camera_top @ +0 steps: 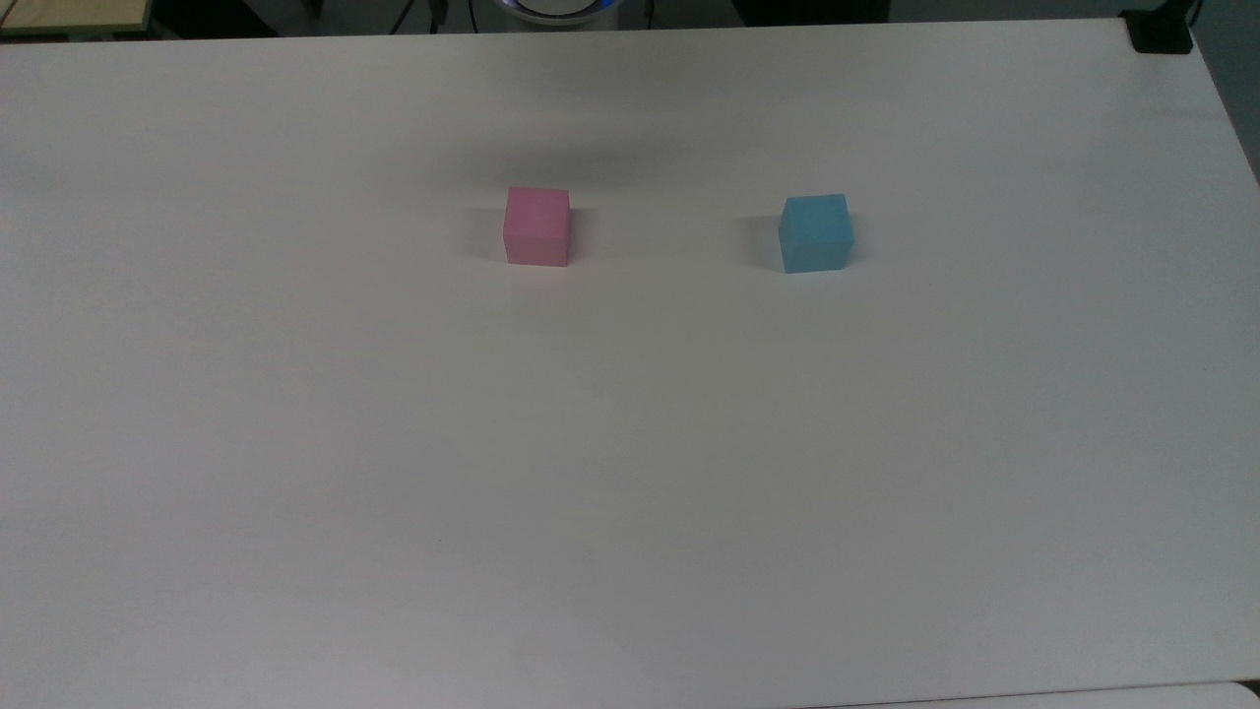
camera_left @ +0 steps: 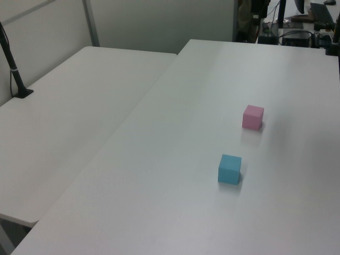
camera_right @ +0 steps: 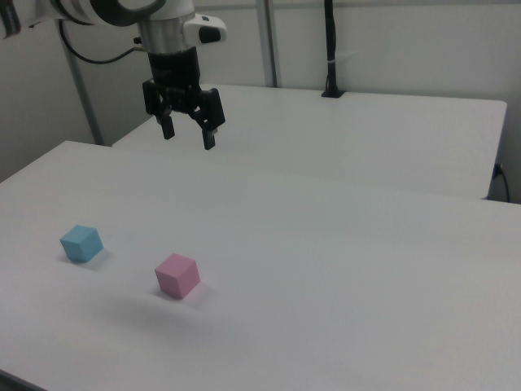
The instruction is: Put blue cube on pink cube
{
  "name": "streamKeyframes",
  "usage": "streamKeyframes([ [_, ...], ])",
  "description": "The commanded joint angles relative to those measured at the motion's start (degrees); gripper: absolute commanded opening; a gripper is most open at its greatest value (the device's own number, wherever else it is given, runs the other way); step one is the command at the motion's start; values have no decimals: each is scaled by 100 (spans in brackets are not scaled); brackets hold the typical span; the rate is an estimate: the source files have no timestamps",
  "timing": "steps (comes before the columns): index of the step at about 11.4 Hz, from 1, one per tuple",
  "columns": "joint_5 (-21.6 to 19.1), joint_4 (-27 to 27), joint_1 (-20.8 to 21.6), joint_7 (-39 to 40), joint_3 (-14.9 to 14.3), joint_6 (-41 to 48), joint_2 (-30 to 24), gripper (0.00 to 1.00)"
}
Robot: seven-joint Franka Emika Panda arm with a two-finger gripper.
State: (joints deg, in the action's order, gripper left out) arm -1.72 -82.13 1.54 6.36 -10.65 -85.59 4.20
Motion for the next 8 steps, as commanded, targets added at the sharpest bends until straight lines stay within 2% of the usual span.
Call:
streamKeyframes([
  [1, -30, -101, -187, -56, -42, -378, -34, 100],
  [8, -30, -101, -215, -65, -42, -415, -33, 100],
])
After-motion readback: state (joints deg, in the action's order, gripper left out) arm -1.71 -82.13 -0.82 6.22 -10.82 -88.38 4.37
